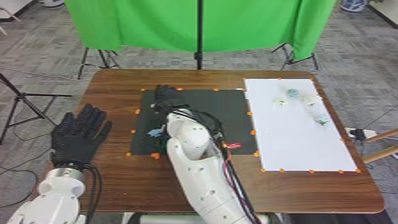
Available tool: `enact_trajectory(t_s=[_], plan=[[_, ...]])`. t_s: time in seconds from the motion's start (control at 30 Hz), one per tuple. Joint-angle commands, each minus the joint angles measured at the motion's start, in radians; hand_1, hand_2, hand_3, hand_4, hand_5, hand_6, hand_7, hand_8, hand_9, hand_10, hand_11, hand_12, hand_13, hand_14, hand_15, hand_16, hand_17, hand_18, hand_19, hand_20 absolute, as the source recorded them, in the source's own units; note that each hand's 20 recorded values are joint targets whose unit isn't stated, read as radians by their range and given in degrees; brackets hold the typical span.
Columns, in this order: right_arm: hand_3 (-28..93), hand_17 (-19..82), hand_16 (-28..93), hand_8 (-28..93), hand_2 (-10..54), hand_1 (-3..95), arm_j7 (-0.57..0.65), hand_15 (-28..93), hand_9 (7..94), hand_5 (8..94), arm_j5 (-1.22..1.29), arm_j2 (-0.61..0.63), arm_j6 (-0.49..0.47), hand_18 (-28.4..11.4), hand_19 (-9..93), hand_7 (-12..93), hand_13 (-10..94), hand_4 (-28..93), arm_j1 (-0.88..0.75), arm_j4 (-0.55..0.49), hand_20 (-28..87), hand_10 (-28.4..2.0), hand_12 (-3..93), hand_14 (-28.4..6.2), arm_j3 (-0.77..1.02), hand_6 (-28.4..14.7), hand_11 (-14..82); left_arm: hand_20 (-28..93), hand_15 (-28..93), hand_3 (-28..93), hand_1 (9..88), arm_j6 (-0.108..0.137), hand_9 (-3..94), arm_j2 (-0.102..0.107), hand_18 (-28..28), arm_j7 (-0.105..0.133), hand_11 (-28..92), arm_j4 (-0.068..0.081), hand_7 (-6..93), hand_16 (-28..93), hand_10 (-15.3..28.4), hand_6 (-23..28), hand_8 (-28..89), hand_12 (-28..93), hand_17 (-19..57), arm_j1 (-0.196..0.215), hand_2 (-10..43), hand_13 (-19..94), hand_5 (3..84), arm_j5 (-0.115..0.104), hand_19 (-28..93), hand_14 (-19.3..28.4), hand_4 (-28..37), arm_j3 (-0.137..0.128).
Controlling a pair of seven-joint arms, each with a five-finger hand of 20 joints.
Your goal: Arrange flowers
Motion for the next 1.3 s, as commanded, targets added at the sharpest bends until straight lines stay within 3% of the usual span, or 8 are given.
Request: enact_trajectory(t_s=[0.03,0.17,0.3,0.4,0.6,0.9,1.03,1.3], plan=[[66,38,45,8,-9.5,66.9,-0.047,51,81.8,73.8,-0.581,-0.01,0.071,-24.3,90,31,69,-28,0.002,0.017,43,-13.0,46.3,-9.8,0.033,-3.8,15.5,16,42,75,32.1,-0.021,41.5,-0.005,13.1,-0.017,24,0.016,19.3,-7,14.3,8.8,-10,12,-3.6,-0.005,15.6,30,48.8,0.01,33,14.3,-28.3,0.003],[65,37,45,8,-9.5,66.2,-0.043,51,80.9,72.9,-0.597,-0.013,0.044,-24.8,90,30,68,-28,-0.01,0.012,43,-13.6,45.3,-9.9,0.028,-4.2,14.6,16,42,74,32.1,-0.019,41.6,-0.006,13.1,-0.019,24,0.017,19.2,-7,14.4,8.8,-10,12,-3.6,-0.008,15.6,30,48.8,0.025,33,14.2,-28.2,0.005],[65,37,44,8,-9.5,66.1,-0.044,52,80.2,72.5,-0.597,-0.007,0.023,-25.1,90,30,67,-28,-0.022,0.001,43,-13.9,45.0,-10.4,0.015,-4.6,14.4,16,42,74,32.1,-0.03,41.5,-0.006,13.0,-0.018,24,0.018,19.0,-7,14.3,8.8,-10,12,-3.5,-0.009,15.6,30,48.8,0.024,33,14.4,-28.2,0.004],[64,36,44,6,-9.5,66.0,-0.017,52,78.7,71.0,-0.57,-0.014,0.0,-25.4,89,28,66,-28,-0.027,-0.003,43,-14.1,42.7,-10.6,0.008,-5.0,12.7,16,41,75,32.0,-0.018,41.6,-0.007,13.1,-0.012,24,0.018,19.0,-7,14.3,8.8,-10,12,-3.6,-0.013,15.6,30,48.9,0.02,33,14.2,-28.2,0.006],[63,35,41,1,-9.5,65.9,0.004,52,75.5,67.8,-0.557,-0.008,0.003,-26.0,88,20,63,-28,-0.018,0.004,43,-14.9,37.1,-11.3,0.009,-5.6,10.1,16,41,75,32.1,-0.034,41.3,-0.008,13.0,-0.019,24,0.024,19.1,-7,14.3,8.8,-10,12,-3.6,-0.016,15.5,29,48.8,0.017,33,14.1,-28.3,0.011],[63,34,40,-11,-9.5,65.6,0.009,52,70.7,65.8,-0.543,0.001,-0.03,-26.3,88,16,61,-28,-0.012,0.008,43,-16.7,27.7,-11.8,0.018,-6.1,15.7,16,41,75,32.0,-0.043,41.4,-0.014,13.0,-0.02,24,0.023,19.0,-6,14.3,8.8,-10,12,-3.6,-0.006,15.5,30,48.7,0.012,33,14.2,-28.3,0.0],[65,34,38,-11,-9.5,62.9,0.005,52,68.3,64.9,-0.514,0.008,-0.063,-26.5,88,16,61,-28,-0.011,0.0,43,-17.9,20.5,-12.5,0.014,-6.1,18.8,16,42,75,32.0,-0.041,41.4,-0.017,13.1,-0.024,24,0.023,19.0,-7,14.3,8.8,-10,12,-3.6,-0.007,15.4,30,48.7,0.011,33,14.4,-28.3,-0.001],[74,34,30,-11,-9.5,52.8,0.014,53,57.2,60.7,-0.451,0.032,-0.099,-27.4,88,15,59,-28,-0.011,-0.027,41,-21.2,13.2,-15.7,-0.018,-6.6,11.8,16,42,75,32.1,-0.037,41.3,-0.019,13.1,-0.027,24,0.019,19.0,-7,14.3,8.8,-10,13,-3.5,-0.002,15.3,30,48.7,0.012,33,14.4,-28.3,-0.006]])
